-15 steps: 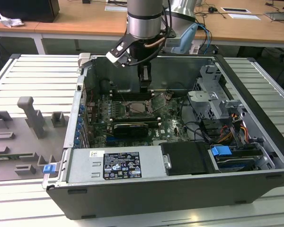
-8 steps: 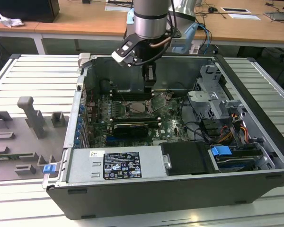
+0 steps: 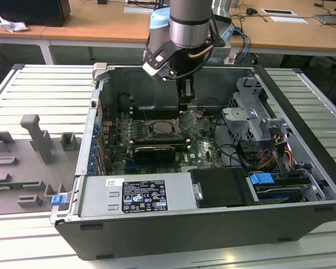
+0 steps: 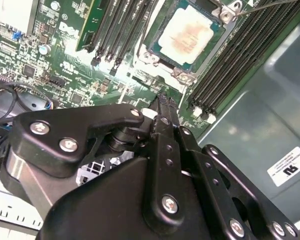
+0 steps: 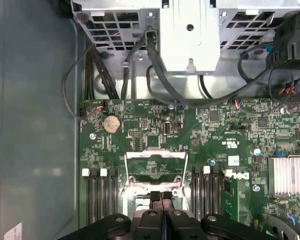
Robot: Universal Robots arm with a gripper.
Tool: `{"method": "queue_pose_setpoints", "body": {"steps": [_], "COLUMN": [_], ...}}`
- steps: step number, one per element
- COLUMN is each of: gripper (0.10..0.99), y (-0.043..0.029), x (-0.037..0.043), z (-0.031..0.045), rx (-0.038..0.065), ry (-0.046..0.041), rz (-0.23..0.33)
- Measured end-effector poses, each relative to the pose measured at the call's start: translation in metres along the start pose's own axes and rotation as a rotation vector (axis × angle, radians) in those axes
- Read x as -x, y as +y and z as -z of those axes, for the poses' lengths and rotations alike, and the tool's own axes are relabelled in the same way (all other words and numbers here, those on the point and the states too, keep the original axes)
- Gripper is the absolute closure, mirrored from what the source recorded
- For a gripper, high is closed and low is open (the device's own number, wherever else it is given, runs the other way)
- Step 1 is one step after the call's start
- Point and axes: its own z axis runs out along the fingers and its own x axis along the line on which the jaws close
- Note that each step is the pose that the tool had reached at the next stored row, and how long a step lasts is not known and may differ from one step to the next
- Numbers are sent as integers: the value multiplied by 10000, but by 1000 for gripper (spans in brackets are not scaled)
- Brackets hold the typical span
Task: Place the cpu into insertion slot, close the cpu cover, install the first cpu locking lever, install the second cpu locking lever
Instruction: 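Close the cpu cover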
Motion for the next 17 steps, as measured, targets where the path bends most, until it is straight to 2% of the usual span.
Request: {"method": "queue_pose_setpoints", "body": {"steps": [4, 7, 11, 15, 17], "gripper": [980, 980, 980, 980, 980], "y": [20, 94, 338, 396, 456], "x": [4, 3, -4, -28, -38], "z": [-25, -42, -104, -142, -157], "rx": [1, -1, -13, -16, -20], "ry": [0, -4, -2, -4, -7], "rz": [0, 72, 108, 115, 116]}}
